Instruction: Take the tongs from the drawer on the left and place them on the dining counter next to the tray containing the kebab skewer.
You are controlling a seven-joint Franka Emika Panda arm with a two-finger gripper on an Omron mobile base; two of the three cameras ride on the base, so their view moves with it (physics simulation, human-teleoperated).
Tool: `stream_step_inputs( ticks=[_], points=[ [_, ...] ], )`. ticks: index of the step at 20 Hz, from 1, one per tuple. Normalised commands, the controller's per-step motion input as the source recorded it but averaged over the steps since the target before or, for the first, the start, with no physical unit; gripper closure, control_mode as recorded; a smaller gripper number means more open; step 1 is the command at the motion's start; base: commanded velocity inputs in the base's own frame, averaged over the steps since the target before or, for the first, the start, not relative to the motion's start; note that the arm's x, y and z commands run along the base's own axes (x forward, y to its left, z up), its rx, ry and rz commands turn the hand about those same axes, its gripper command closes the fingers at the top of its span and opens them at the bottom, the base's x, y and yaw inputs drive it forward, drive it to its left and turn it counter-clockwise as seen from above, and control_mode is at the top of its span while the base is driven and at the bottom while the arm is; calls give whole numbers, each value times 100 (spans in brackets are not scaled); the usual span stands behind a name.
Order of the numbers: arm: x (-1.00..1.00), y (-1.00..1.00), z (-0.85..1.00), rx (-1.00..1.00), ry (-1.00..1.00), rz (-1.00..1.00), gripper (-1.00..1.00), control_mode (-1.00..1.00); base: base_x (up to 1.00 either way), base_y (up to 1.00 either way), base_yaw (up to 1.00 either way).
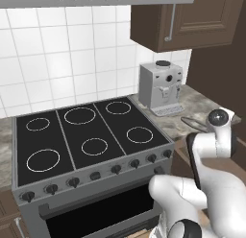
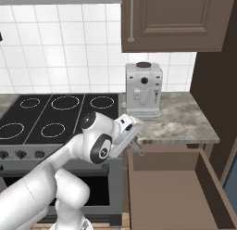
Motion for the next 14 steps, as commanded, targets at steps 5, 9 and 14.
stream_step_inputs(
  ticks=[5,9,14],
  points=[
    [-1,0,0,0,0,0,100,-100,0,0,0],
    [-9,1,0,0,0,1,100,-100,0,0,0],
    [-27,25,-14,-3,4,15,100,100,-25,35,23]
  ],
)
